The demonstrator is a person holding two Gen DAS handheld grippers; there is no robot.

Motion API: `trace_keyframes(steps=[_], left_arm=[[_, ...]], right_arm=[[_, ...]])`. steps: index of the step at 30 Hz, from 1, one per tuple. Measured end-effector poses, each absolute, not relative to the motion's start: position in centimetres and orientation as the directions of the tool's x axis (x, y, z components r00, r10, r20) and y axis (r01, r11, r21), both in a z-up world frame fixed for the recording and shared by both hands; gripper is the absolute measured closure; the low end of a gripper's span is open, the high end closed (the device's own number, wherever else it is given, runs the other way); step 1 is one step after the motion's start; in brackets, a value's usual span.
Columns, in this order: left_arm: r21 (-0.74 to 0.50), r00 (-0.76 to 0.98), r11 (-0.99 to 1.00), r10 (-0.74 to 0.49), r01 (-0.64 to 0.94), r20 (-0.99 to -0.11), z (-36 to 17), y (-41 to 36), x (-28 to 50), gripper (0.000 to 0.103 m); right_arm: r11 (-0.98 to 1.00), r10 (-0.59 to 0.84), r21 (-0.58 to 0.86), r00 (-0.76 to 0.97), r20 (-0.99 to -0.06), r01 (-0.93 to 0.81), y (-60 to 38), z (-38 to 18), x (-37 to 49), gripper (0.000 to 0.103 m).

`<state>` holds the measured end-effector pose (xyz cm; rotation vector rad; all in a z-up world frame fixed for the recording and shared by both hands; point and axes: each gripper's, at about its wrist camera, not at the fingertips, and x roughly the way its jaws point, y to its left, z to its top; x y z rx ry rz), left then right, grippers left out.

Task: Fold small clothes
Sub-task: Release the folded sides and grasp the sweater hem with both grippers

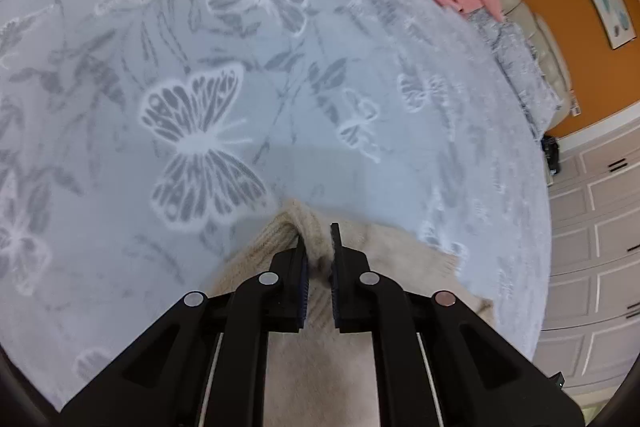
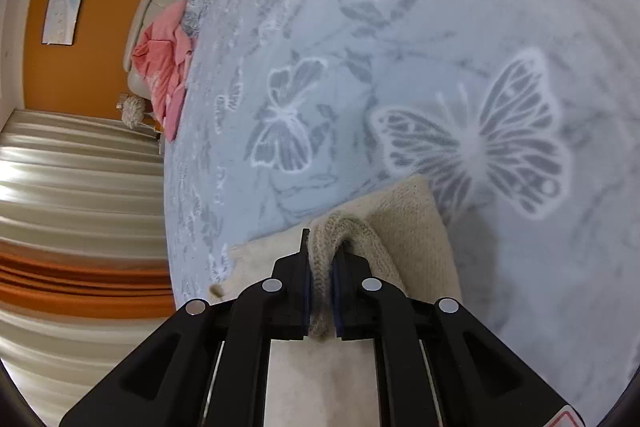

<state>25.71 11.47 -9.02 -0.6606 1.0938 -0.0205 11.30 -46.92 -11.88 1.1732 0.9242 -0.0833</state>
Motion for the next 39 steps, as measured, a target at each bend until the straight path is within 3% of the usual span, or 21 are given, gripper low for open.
trace_keyframes(steps=[3,4,5,6,7,11,19,20,21,22,23,24,25,28,31,34,36,37,38,39], left_arm=[[-0.537,0.515,0.800,-0.354,-0.266,-0.781,-8.7,11.3,25.5,0.087],[-0.552,0.530,0.795,-0.364,-0.252,-0.766,-8.3,11.4,25.2,0.076],[-0.571,0.559,0.790,-0.375,-0.225,-0.739,-7.3,11.8,24.3,0.060],[-0.566,0.585,0.798,-0.363,-0.208,-0.726,-6.3,12.0,23.2,0.052],[-0.555,0.609,0.809,-0.344,-0.195,-0.715,-5.4,12.3,22.1,0.039],[-0.528,0.636,0.838,-0.335,-0.135,-0.695,-3.8,14.2,16.2,0.029],[-0.523,0.535,0.816,-0.336,-0.246,-0.775,-8.0,15.3,9.4,0.028],[-0.531,0.525,0.808,-0.346,-0.255,-0.778,-8.6,15.2,9.0,0.030],[-0.529,0.520,0.808,-0.345,-0.260,-0.782,-8.8,15.2,8.7,0.035],[-0.521,0.512,0.811,-0.339,-0.266,-0.789,-9.0,15.2,8.6,0.054],[-0.509,0.491,0.815,-0.336,-0.275,-0.804,-9.1,15.3,8.7,0.076],[-0.506,0.477,0.815,-0.339,-0.281,-0.811,-8.9,15.5,8.9,0.086],[-0.505,0.468,0.815,-0.343,-0.283,-0.815,-8.6,15.7,8.9,0.089],[-0.444,0.466,0.857,-0.291,-0.262,-0.835,-7.4,16.3,8.9,0.090],[-0.397,0.397,0.880,-0.277,-0.259,-0.875,-9.1,16.5,9.2,0.089],[-0.385,0.386,0.885,-0.270,-0.260,-0.882,-9.8,16.8,9.1,0.083],[-0.405,0.403,0.874,-0.280,-0.268,-0.871,-9.0,17.2,8.9,0.074],[-0.426,0.418,0.860,-0.291,-0.279,-0.861,-8.3,17.5,8.9,0.062],[-0.441,0.434,0.854,-0.297,-0.278,-0.850,-7.9,17.6,9.1,0.058],[-0.450,0.457,0.853,-0.300,-0.265,-0.838,-7.1,17.5,9.6,0.057]], right_arm=[[0.428,0.400,0.785,0.686,-0.608,0.447,-46.8,-10.7,10.6,0.087],[0.444,0.396,0.791,0.700,-0.594,0.420,-46.7,-10.0,10.1,0.081],[0.485,0.381,0.787,0.717,-0.583,0.382,-46.5,-8.6,9.0,0.072],[0.529,0.344,0.763,0.728,-0.593,0.371,-46.3,-7.6,7.8,0.049],[0.577,0.298,0.730,0.737,-0.606,0.367,-46.1,-6.5,6.5,0.037],[0.706,0.231,0.617,0.712,-0.663,0.346,-44.5,-5.1,0.5,0.037],[0.733,0.266,0.575,0.624,-0.735,0.363,-40.9,-8.3,-3.5,0.038],[0.739,0.269,0.570,0.618,-0.739,0.359,-40.5,-8.5,-3.3,0.043],[0.737,0.273,0.569,0.610,-0.744,0.365,-40.3,-8.6,-3.1,0.072],[0.732,0.274,0.566,0.597,-0.754,0.380,-40.4,-8.7,-3.0,0.093],[0.710,0.285,0.586,0.601,-0.747,0.391,-40.8,-8.3,-3.1,0.094],[0.699,0.268,0.597,0.629,-0.729,0.394,-41.3,-7.4,-3.7,0.095],[0.702,0.251,0.595,0.645,-0.721,0.391,-41.6,-6.7,-4.3,0.096],[0.705,0.197,0.567,0.650,-0.734,0.426,-43.1,-5.8,-6.6,0.099],[0.716,0.213,0.508,0.542,-0.813,0.480,-43.8,-9.9,-6.5,0.099],[0.718,0.228,0.505,0.523,-0.821,0.479,-43.4,-10.7,-6.5,0.090],[0.735,0.177,0.486,0.559,-0.810,0.473,-43.0,-8.3,-6.3,0.086],[0.746,0.166,0.478,0.566,-0.808,0.463,-42.9,-7.5,-5.9,0.086],[0.768,0.164,0.472,0.579,-0.799,0.433,-42.7,-6.3,-4.9,0.085],[0.786,0.161,0.462,0.585,-0.795,0.412,-42.6,-5.4,-4.0,0.077]])
